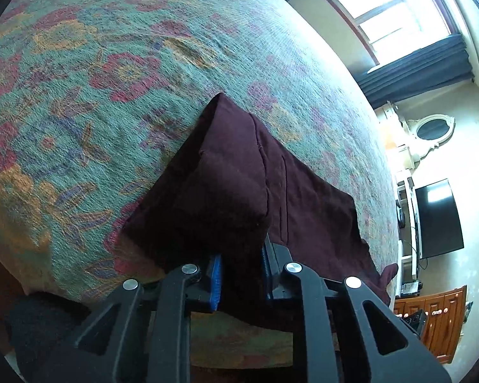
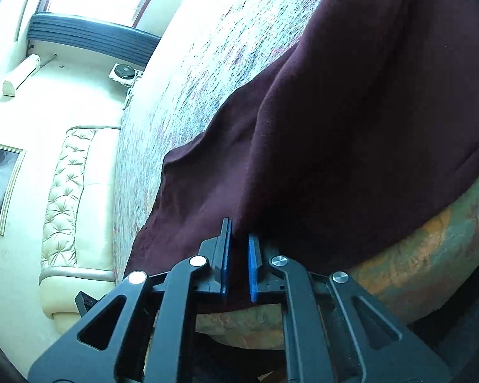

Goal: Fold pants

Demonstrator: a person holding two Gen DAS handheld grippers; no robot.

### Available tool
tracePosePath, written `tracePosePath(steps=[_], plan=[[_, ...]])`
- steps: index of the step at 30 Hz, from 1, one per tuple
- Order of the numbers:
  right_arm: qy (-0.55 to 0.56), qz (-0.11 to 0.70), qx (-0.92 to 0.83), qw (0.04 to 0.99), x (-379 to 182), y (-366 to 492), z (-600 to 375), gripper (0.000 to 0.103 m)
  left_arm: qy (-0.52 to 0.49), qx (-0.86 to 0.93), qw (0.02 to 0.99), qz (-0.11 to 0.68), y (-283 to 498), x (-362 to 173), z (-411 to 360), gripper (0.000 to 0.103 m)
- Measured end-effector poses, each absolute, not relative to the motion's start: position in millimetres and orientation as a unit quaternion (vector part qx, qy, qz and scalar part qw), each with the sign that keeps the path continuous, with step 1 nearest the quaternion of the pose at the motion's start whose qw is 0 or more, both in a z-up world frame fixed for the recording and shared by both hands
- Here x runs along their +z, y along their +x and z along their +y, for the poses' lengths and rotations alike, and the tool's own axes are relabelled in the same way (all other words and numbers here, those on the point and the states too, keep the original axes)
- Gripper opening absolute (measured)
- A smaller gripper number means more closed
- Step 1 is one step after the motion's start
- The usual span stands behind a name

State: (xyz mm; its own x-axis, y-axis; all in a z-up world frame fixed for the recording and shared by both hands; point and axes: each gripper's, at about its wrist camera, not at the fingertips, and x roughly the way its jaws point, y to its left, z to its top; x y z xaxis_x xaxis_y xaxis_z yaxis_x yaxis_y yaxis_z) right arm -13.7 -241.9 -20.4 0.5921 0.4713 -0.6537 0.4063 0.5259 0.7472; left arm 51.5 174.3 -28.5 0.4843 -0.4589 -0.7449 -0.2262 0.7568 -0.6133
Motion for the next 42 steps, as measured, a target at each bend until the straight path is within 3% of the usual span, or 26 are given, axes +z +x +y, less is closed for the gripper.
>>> tracePosePath(steps=[6, 10, 12, 17, 20, 24, 26, 32, 33, 36, 42], plan=[[0.492, 0.475, 0.03, 0.729, -52, -26, -244, 0.009, -0.38, -0.087, 0.762, 0.517, 50, -68, 189, 0.02], [0.491, 0.477, 0.046, 0.728, -38, -30, -260, 0.026, -0.355, -0.11, 0.772, 0.516, 46, -57, 192, 0.024], [0.477, 0.467, 0.041, 0.744, -23, -35, -279, 0.029, -0.313, -0.117, 0.79, 0.515, 39, -46, 186, 0.028], [0.482, 0.394, -0.045, 0.781, 5, -41, -395, 0.033, -0.239, -0.115, 0.825, 0.499, 22, -22, 166, 0.055], [0.497, 0.336, -0.118, 0.791, 7, -38, -482, 0.038, -0.222, -0.11, 0.839, 0.484, 25, -12, 155, 0.066], [0.522, 0.299, -0.188, 0.777, -9, -23, -566, 0.04, -0.241, -0.092, 0.833, 0.49, 40, -18, 142, 0.067], [0.528, 0.289, -0.208, 0.771, -18, -14, -588, 0.04, -0.264, -0.081, 0.827, 0.489, 43, -22, 141, 0.073], [0.536, 0.286, -0.213, 0.765, -40, 20, -605, 0.04, -0.267, -0.063, 0.83, 0.486, 48, -23, 141, 0.074], [0.534, 0.286, -0.213, 0.767, -41, 25, -603, 0.039, -0.267, -0.06, 0.83, 0.486, 49, -24, 141, 0.074], [0.514, 0.313, -0.205, 0.772, -41, 49, -583, 0.012, -0.27, -0.051, 0.83, 0.484, 50, -24, 141, 0.075], [0.518, 0.256, -0.184, 0.795, 4, 24, -571, 0.007, -0.264, -0.045, 0.834, 0.482, 51, -26, 137, 0.078]])
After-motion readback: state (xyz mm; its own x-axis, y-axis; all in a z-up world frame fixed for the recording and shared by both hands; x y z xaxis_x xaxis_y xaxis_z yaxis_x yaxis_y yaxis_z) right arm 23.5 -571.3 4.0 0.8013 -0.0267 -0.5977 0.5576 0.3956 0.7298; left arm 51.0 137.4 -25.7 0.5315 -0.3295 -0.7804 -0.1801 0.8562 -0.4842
